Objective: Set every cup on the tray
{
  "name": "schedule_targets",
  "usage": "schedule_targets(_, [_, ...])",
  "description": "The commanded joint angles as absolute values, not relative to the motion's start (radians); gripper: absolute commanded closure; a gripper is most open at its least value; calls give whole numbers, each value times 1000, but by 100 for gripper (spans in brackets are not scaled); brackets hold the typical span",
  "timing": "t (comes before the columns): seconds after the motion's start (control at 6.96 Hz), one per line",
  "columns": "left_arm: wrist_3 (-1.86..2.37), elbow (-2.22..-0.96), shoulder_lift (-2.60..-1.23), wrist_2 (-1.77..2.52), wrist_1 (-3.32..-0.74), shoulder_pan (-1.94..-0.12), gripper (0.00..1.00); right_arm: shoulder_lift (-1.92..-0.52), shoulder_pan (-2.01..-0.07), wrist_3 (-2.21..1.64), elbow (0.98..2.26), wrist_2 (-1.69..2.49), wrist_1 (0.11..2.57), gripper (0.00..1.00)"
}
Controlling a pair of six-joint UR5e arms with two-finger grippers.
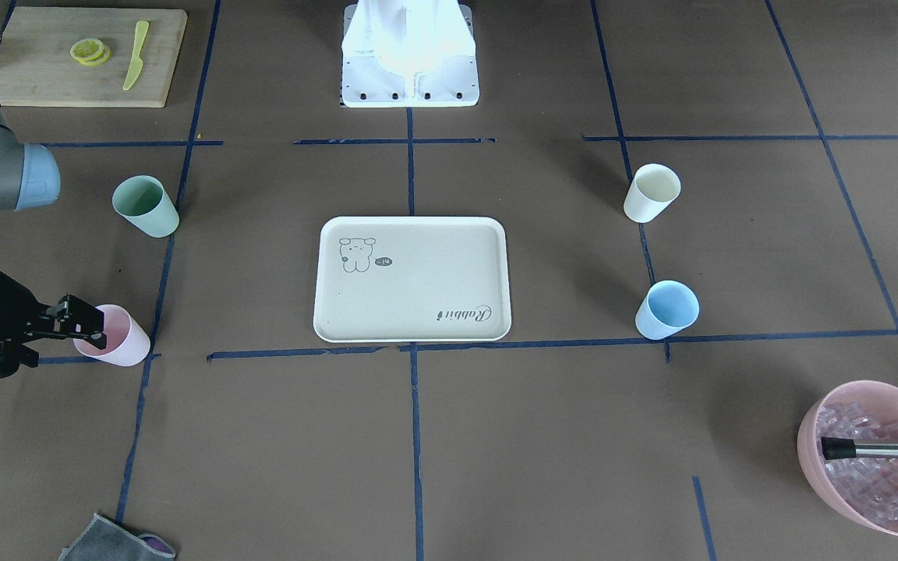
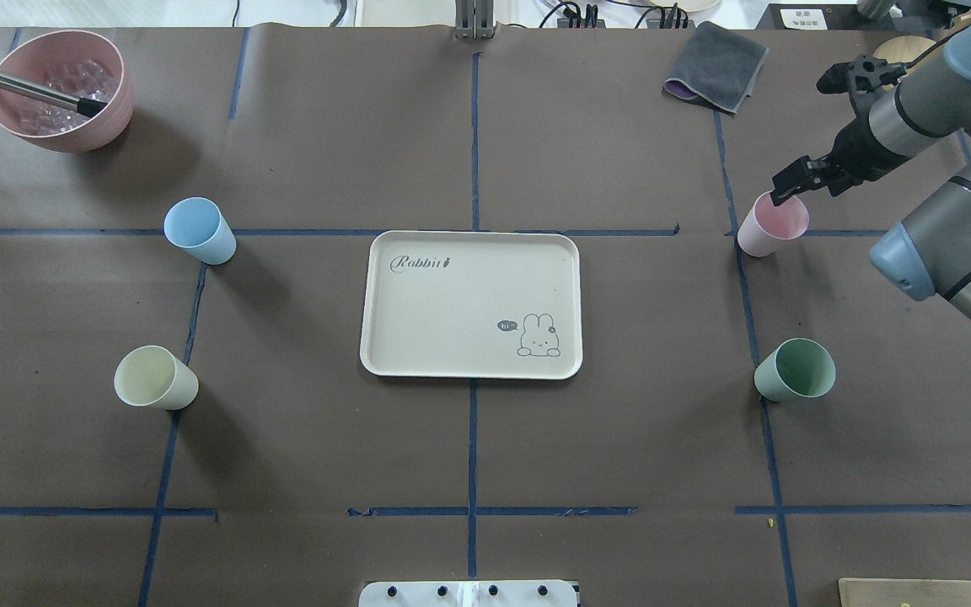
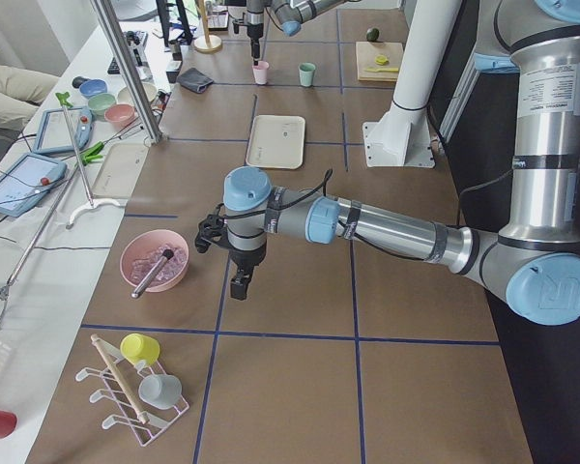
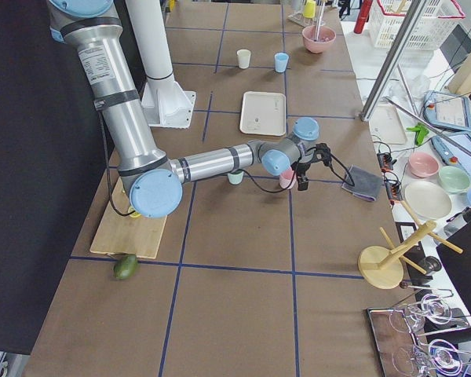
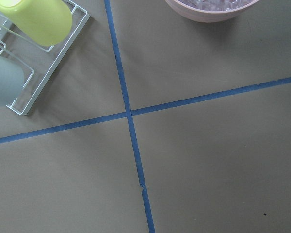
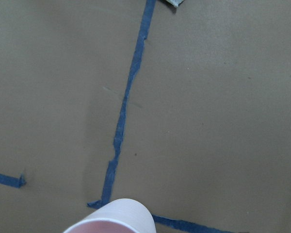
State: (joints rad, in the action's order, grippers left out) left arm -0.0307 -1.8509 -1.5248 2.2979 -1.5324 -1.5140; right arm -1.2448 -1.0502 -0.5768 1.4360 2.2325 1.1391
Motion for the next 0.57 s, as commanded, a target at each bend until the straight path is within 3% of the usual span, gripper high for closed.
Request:
schedule_targets(0.0, [-31, -1850, -1525, 2298, -1531, -1514, 0, -1268, -1045, -577, 1437, 2233, 1138, 13])
schedule_targets(0.14, [-31, -1851, -1525, 2298, -1532, -1514, 0, -1269, -1045, -580, 1443, 2243, 1138, 33])
schedule_targets(0.29, [-31, -1850, -1525, 2298, -1531, -1514, 0, -1267, -1034, -584, 1445, 2240, 1138, 70])
schedule_targets(0.43, [-31, -1851, -1525, 2298, -1531, -1514, 0, -1258, -1029, -587, 1450, 2244, 1140, 95])
